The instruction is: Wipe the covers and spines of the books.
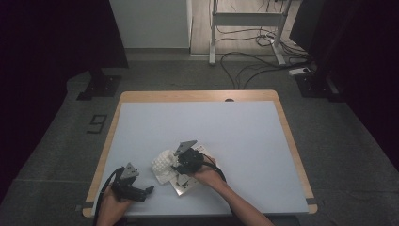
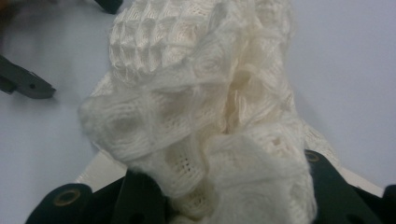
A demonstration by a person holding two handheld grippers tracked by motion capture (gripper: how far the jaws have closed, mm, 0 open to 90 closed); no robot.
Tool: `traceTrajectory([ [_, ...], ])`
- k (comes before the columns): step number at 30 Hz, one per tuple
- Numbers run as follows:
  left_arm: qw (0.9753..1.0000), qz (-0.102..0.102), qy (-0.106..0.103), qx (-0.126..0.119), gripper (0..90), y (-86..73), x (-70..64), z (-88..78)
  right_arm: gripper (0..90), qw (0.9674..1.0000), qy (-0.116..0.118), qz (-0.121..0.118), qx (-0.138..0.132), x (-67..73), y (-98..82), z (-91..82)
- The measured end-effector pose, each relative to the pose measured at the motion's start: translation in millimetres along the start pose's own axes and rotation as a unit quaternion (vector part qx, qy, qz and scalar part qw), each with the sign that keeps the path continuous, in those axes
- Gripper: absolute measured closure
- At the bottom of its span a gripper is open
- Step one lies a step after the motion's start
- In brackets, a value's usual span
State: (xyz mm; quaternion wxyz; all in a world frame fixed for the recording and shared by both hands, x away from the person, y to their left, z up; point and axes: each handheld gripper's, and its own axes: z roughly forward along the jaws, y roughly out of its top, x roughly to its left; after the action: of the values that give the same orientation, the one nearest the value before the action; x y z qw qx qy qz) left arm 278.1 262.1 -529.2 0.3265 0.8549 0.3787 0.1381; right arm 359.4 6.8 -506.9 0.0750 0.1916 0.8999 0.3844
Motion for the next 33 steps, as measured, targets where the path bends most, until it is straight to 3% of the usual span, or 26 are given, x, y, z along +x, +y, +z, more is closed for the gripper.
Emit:
traceTrajectory([
  [10,1.0000,-0.001,0.000,-0.001,0.0,0.0,-0.1,0.0,61.6,0.9997,0.019,-0.013,0.000,14.1,8.4,8.1],
  [21,1.0000,0.000,0.000,-0.001,0.0,0.0,-0.1,0.0,61.2,0.9996,0.028,-0.007,-0.002,10.7,10.6,6.9],
  [33,1.0000,0.000,0.000,0.000,0.0,0.0,0.0,-0.1,60.8,0.9994,0.023,-0.001,-0.026,3.9,24.0,-16.6],
])
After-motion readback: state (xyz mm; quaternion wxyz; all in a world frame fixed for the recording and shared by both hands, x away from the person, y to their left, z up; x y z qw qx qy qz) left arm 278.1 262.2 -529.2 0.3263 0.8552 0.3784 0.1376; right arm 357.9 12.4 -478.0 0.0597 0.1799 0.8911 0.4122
